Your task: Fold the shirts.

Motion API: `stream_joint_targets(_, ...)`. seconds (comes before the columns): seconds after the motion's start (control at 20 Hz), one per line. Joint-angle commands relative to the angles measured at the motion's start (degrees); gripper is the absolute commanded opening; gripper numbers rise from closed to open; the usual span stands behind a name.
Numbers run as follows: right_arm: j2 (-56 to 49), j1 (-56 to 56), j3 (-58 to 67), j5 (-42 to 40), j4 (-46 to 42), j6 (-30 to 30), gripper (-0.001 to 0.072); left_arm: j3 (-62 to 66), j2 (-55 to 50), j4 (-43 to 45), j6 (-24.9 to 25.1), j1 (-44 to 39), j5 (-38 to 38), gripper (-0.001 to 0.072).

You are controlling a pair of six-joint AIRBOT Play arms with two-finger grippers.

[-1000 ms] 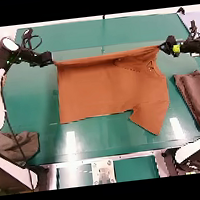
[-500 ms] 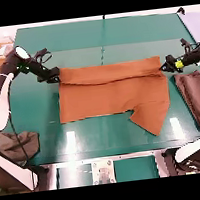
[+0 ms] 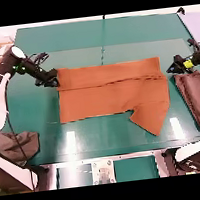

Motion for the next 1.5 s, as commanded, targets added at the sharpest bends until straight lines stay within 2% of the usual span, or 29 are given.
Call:
stream_joint_targets(0.0, 6.97, -2.01, -7.04, 3.96, -3.82, 2.03, 0.0032, -2.75, 3.96, 1.55, -0.55, 0.98, -8.09, 0.002)
stream_joint_targets(0.15, 18.69, -4.31, -23.87, 0.83, -6.45, 3.02, 0.0014, -17.55, 16.44, 3.39, 0.24, 1.01, -3.98, 0.0019)
stream_joint_targets(0.35, 36.74, -10.05, -48.09, -9.35, -7.65, 9.68, 0.0018, -46.38, 41.07, 1.75, 1.01, 1.01, 11.45, 0.0023)
stream_joint_targets(0.4, 39.82, -10.69, -52.35, -11.72, -7.58, 10.16, 0.0111, -52.37, 46.01, 0.57, 0.87, 1.01, 14.21, 0.0196)
stream_joint_targets(0.45, 42.18, -10.91, -55.78, -13.55, -7.58, 10.16, 0.0287, -58.12, 50.23, -1.31, -0.76, 1.01, 17.11, 0.0586)
stream_joint_targets(0.5, 43.45, -10.88, -57.99, -15.04, -7.45, 10.19, 0.0341, -63.41, 53.46, -4.35, -1.42, 0.98, 20.11, 0.0655)
stream_joint_targets(0.6, 43.89, -10.82, -60.54, -17.35, -4.76, 10.32, 0.0341, -71.89, 55.95, -13.0, -0.33, 0.76, 25.22, 0.0655)
stream_joint_targets(0.7, 43.89, -10.27, -61.51, -19.96, -2.08, 10.05, 0.0341, -77.94, 56.0, -17.99, -0.72, -3.17, 32.68, 0.0655)
stream_joint_targets(0.8, 43.89, -9.03, -61.51, -22.56, -1.7, 10.03, 0.0341, -82.05, 56.0, -23.26, -1.18, -9.44, 44.28, 0.0654)
stream_joint_targets(0.95, 43.89, -7.39, -61.51, -26.1, -1.66, 10.05, 0.0341, -83.76, 54.9, -25.51, -5.57, -16.22, 60.57, 0.0653)
stream_joint_targets(1.1, 43.89, -7.08, -61.51, -28.65, -1.29, 10.05, 0.034, -83.38, 48.5, -30.1, -6.93, -18.27, 66.9, 0.065)
stream_joint_targets(1.2, 43.89, -7.08, -61.51, -30.36, -1.09, 10.05, 0.034, -80.67, 43.52, -31.15, -6.36, -18.27, 68.37, 0.0419)
stream_joint_targets(1.3, 43.89, -7.08, -61.51, -31.28, -1.05, 10.08, 0.0341, -76.74, 39.08, -31.15, -6.23, -18.27, 70.2, 0.0415)
stream_joint_targets(1.4, 43.87, -7.06, -61.51, -31.52, -0.83, 10.08, 0.0359, -72.81, 35.47, -31.12, -3.76, -18.25, 69.44, 0.0398)
stream_joint_targets(1.45, 43.87, -7.08, -61.51, -31.47, -0.85, 10.05, 0.0413, -71.41, 34.62, -30.6, -2.32, -17.88, 67.98, 0.0124)
